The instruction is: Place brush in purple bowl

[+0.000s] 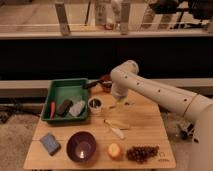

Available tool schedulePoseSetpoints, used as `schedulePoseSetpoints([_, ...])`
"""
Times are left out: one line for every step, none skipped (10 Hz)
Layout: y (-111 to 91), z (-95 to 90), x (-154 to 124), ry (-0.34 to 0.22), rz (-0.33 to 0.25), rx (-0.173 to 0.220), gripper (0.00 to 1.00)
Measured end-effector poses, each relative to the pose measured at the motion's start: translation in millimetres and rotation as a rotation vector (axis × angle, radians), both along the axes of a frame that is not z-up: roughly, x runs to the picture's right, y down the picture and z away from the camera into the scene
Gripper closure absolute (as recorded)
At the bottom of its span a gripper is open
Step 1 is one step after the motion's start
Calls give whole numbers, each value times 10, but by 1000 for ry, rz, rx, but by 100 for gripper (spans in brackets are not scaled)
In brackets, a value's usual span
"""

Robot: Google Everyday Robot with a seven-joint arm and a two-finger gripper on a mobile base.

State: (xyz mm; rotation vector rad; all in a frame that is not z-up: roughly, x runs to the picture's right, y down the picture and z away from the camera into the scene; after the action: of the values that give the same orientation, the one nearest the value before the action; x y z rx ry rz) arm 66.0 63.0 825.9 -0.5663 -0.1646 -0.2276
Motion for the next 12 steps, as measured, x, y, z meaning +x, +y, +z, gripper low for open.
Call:
schedulePoseSetpoints([-5, 31, -62, -7, -8, -1, 20])
schedulePoseSetpoints([-9, 91, -143, -16, -20, -3, 20])
schedulePoseSetpoints([-16, 149, -219, -25, -32, -4, 20])
schedulePoseSetpoints([-21, 174, -248, -27, -32, -5, 20])
schedulePoseSetpoints([-16, 209, -229, -27, -31, -8, 20])
schedulePoseSetpoints([-2, 232, -196, -30, -36, -10, 20])
schedulePoseSetpoints([10, 254, -212, -35, -43, -13, 20])
schedulePoseSetpoints([22, 275, -275, -41, -51, -16, 20])
schedulePoseSetpoints([32, 313, -398, -45, -56, -18, 20])
schedulePoseSetpoints([37, 348, -509, -50, -58, -20, 20])
schedulePoseSetpoints([45, 378, -546, -52, -59, -21, 20])
schedulePoseSetpoints([45, 402, -534, -61, -56, -12, 20])
